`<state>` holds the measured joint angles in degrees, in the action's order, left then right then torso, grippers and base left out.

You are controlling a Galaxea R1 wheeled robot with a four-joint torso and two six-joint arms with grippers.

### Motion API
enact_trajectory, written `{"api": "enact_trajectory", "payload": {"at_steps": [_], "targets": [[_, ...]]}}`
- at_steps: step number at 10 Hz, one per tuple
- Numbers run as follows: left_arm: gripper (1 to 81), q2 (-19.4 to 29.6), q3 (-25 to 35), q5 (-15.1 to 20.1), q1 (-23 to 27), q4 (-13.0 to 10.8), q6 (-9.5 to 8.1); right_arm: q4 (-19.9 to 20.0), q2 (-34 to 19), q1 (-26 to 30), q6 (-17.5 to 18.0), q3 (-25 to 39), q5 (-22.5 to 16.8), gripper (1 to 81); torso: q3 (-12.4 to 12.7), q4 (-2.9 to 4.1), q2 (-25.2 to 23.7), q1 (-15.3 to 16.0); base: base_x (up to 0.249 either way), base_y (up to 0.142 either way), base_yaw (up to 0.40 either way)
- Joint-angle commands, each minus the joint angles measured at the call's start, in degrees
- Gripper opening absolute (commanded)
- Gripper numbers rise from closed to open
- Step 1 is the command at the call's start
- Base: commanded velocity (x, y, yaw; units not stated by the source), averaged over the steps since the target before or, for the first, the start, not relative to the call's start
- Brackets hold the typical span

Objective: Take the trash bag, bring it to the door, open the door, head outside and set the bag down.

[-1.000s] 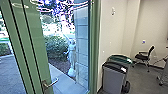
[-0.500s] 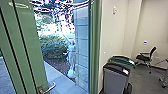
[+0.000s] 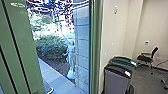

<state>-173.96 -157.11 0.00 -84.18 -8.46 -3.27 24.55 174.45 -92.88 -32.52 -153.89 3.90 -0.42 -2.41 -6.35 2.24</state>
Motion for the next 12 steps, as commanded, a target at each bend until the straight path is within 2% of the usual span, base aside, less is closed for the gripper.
{"api": "enact_trajectory", "payload": {"at_steps": [1,12], "targets": [[1.0,0.1,0.0,2.4,4.1,-0.5,0.1,-0.4,0.4,2.7,-0.2,0.1,-3.5,81.1,0.0,0.0,0.0,0.0,0.099,0.0,0.0],[1.0,-0.1,0.0,2.8,4.1,-0.9,0.28,-0.4,0.5,2.8,-0.1,0.1,-3.5,81.1,0.0,0.0,0.0,0.0,0.006,0.0,0.0]]}}
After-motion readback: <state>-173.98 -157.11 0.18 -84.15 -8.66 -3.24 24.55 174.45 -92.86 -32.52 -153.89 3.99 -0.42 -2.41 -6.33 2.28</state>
